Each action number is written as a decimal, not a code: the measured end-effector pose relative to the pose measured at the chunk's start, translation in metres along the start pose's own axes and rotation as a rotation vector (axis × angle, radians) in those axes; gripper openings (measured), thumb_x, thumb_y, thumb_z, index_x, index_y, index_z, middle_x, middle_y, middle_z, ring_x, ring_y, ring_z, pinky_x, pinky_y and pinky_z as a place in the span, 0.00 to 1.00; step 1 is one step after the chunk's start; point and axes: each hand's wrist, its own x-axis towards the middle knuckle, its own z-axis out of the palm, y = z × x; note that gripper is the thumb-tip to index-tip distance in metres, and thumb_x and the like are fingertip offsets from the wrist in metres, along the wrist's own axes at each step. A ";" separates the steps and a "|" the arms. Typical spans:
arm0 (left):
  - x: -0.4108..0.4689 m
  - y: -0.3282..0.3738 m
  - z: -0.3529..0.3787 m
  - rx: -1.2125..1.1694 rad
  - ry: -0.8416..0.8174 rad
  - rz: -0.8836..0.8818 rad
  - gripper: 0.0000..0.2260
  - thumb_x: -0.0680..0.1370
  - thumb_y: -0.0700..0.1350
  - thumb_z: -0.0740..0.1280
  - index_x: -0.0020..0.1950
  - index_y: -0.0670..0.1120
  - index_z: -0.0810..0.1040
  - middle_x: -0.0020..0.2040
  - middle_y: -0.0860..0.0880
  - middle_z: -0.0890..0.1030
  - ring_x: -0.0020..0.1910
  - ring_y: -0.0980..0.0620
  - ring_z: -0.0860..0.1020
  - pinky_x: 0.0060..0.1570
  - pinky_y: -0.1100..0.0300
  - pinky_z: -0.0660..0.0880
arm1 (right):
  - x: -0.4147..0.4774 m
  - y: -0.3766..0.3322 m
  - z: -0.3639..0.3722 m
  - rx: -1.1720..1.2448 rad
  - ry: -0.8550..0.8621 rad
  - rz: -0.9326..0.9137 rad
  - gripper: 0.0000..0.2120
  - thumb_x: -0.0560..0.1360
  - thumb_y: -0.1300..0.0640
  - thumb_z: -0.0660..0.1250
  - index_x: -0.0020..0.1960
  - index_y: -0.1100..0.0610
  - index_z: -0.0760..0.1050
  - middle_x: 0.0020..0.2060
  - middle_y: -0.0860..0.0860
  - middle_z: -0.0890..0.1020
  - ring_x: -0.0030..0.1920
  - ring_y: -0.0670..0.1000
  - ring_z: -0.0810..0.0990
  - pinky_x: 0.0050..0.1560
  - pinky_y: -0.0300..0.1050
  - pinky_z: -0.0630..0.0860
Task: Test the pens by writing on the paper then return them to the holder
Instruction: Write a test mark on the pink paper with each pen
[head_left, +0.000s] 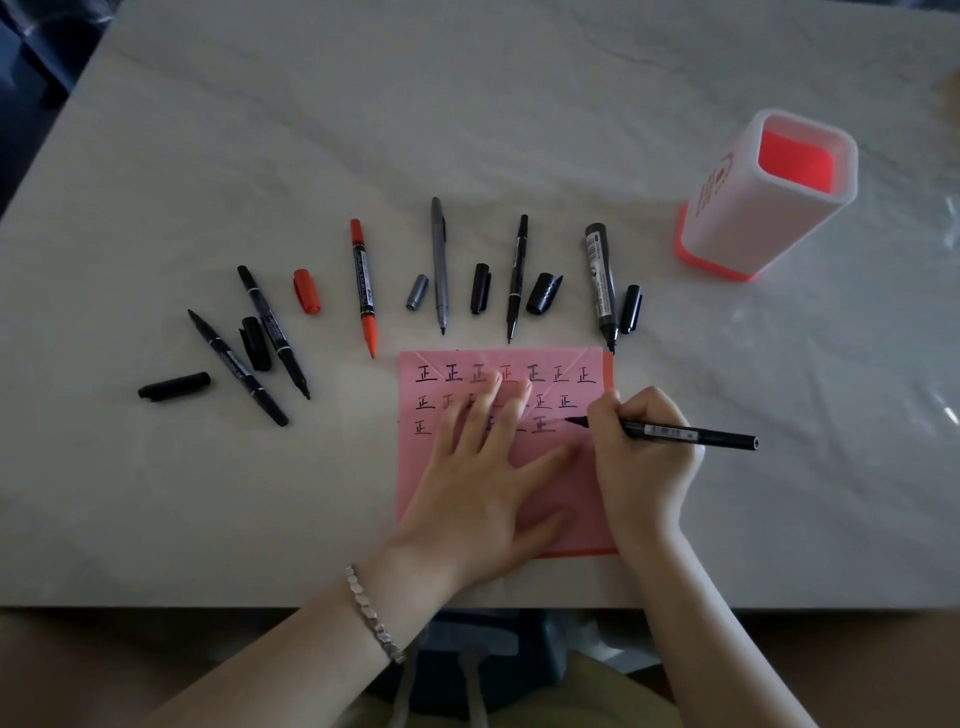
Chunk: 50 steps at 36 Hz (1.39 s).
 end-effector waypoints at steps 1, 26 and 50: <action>0.000 0.000 0.000 0.000 -0.002 0.001 0.23 0.72 0.64 0.55 0.67 0.60 0.66 0.74 0.39 0.58 0.73 0.37 0.50 0.68 0.43 0.47 | 0.000 0.000 0.000 -0.003 0.018 0.006 0.17 0.68 0.61 0.65 0.25 0.54 0.61 0.23 0.48 0.69 0.22 0.42 0.64 0.26 0.29 0.59; 0.000 0.000 0.000 0.024 0.014 0.003 0.23 0.73 0.64 0.55 0.67 0.60 0.66 0.74 0.38 0.58 0.73 0.36 0.50 0.71 0.41 0.47 | 0.001 0.000 -0.001 0.008 0.019 0.028 0.19 0.66 0.63 0.63 0.24 0.52 0.58 0.19 0.45 0.67 0.22 0.43 0.62 0.25 0.30 0.59; 0.000 0.000 0.000 -0.010 0.030 0.007 0.23 0.73 0.64 0.55 0.66 0.59 0.66 0.73 0.38 0.60 0.73 0.36 0.51 0.68 0.43 0.47 | 0.003 0.003 -0.001 0.003 -0.032 0.006 0.17 0.63 0.64 0.63 0.24 0.51 0.57 0.20 0.45 0.68 0.22 0.42 0.62 0.25 0.30 0.58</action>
